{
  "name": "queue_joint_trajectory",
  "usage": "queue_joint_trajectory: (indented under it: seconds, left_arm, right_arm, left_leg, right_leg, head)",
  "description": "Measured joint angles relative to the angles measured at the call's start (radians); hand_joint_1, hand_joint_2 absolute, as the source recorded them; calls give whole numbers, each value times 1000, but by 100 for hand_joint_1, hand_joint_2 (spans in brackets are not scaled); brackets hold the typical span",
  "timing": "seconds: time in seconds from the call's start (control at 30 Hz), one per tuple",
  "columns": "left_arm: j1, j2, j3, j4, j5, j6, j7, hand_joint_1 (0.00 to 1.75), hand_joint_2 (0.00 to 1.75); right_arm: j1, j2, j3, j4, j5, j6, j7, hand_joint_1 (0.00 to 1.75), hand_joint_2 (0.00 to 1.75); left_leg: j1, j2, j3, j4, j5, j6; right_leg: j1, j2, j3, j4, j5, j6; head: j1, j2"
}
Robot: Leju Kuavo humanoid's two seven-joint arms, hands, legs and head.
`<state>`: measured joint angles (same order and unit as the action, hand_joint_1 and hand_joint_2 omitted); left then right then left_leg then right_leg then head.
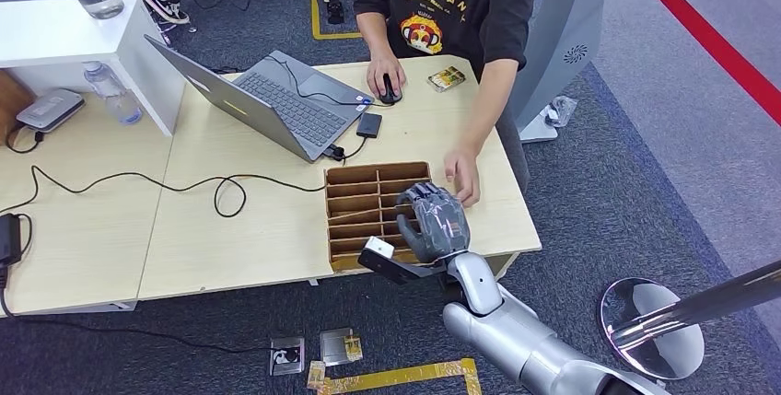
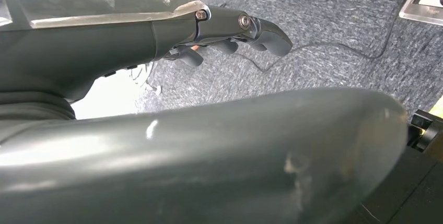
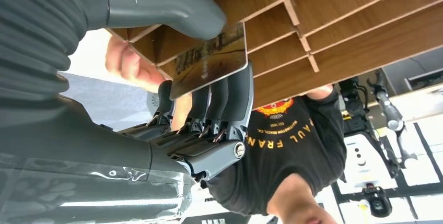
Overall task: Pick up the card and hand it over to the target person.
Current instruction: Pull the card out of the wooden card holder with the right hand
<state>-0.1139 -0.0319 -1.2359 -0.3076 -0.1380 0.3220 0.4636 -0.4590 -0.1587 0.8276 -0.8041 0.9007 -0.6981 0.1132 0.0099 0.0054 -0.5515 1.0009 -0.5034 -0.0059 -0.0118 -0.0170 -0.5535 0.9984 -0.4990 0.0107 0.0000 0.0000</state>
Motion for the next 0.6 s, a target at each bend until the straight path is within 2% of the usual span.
queue_joint_trajectory:
  seconds: [0.27,0.4,0.5,0.6]
  left_arm:
    - [0,0,3,1,5,-3,0,0,0]
    - [1,2,5,-1,7,-3,-2,0,0]
    - [0,3,1,-1,7,-4,-4,0,0]
    - [0,3,-2,-1,6,-5,-4,0,0]
  right_arm:
    - [-10,10,-9,24,-5,0,-9,128,175]
    - [-14,16,-14,29,-3,0,-16,159,175]
    - [3,20,-65,-4,30,0,-37,175,175]
    - [33,24,-139,-78,84,0,-56,175,175]
  left_leg:
    - [0,0,1,-1,0,0]
    - [0,0,0,0,0,0]
    - [0,0,0,0,0,0]
    - [0,-1,-1,0,0,0]
  right_leg:
    - [0,0,1,-1,0,0]
    - [0,0,0,0,0,0]
    - [0,0,0,0,0,0]
    - [0,-1,0,0,0,0]
  head:
    - [0,0]
    - [0,0]
    - [0,0]
    - [0,0]
